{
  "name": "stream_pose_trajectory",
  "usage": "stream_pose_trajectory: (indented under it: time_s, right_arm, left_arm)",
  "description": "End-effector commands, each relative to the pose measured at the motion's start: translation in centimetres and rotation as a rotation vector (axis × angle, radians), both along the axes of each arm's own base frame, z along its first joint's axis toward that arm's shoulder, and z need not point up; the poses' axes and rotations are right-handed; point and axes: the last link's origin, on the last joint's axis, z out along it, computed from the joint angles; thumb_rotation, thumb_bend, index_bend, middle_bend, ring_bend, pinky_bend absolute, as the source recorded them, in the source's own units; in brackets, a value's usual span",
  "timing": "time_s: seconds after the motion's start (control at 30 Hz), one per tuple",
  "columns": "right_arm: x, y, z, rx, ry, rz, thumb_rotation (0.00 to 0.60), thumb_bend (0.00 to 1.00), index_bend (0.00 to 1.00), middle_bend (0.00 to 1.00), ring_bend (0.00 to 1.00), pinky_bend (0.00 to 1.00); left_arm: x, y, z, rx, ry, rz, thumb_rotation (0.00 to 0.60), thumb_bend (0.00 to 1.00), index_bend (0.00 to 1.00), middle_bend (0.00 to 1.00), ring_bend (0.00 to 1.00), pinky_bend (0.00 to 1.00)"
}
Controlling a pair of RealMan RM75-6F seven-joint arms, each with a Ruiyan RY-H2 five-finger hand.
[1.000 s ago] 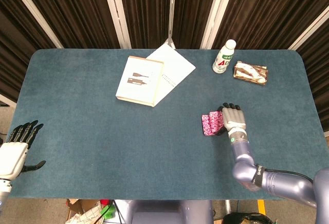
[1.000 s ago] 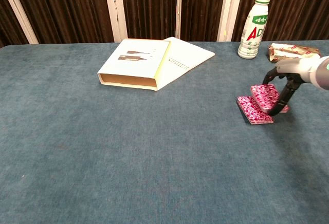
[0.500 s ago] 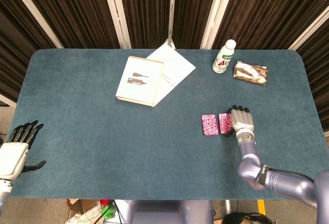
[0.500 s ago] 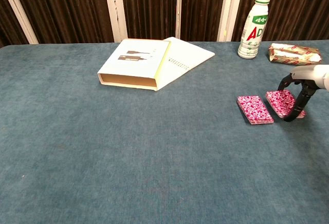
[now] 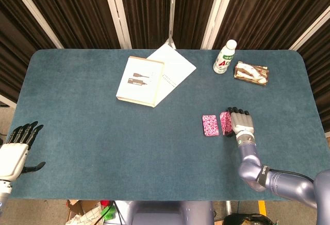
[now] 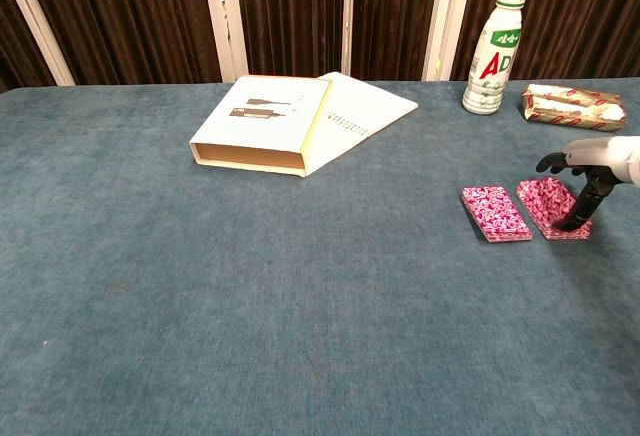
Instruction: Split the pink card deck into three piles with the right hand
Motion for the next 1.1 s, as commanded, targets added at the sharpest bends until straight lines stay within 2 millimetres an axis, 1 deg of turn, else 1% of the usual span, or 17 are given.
stream_pose_trajectory:
  time_s: [0.03,0.3,0.43,0.57,0.73,0.87,1.1]
  right_arm:
    - [0.4,0.0,0.2,-0.002,-0.004,0.009,0.6,0.35,0.0,0.0,0.0,0.0]
    - [2.5,0.3,0.6,0.018,-0.023,0.058,0.6,0.35,0.0,0.0,0.0,0.0]
    - [4.2,0.9,0.3,0.068,-0.024,0.092,0.6,0.34,0.0,0.0,0.0,0.0]
    - [4.9,1.1,0.1,0.081,-0.02,0.103,0.6,0.27,0.0,0.0,0.0,0.0]
    - [5.6,1.2,-0.4,0.096,-0.022,0.114,0.6,0.24,0.0,0.0,0.0,0.0]
    - [6.1,1.2,-1.1,0.107,-0.018,0.118,0.6,0.2,0.0,0.0,0.0,0.0]
    - [6.1,1.2,-2.4,0.129,0.002,0.12,0.6,0.2,0.0,0.0,0.0,0.0]
  left_arm:
    - [0.0,0.0,0.0,0.0,-0.001,0.001,0.6,0.03,0.0,0.0,0.0,0.0]
    - [0.0,-0.1,0.0,-0.002,-0.008,0.001,0.6,0.03,0.0,0.0,0.0,0.0]
    - [0.0,0.0,0.1,-0.002,-0.012,0.002,0.6,0.03,0.0,0.0,0.0,0.0]
    - [0.0,0.0,0.1,-0.001,-0.014,0.001,0.6,0.03,0.0,0.0,0.0,0.0]
    - [0.0,0.0,0.2,-0.002,-0.018,0.0,0.6,0.03,0.0,0.0,0.0,0.0]
    - [0.0,0.0,0.2,-0.003,-0.022,0.001,0.6,0.03,0.0,0.0,0.0,0.0]
    - [-0.1,0.0,0.3,-0.007,-0.027,0.005,0.6,0.03,0.0,0.0,0.0,0.0]
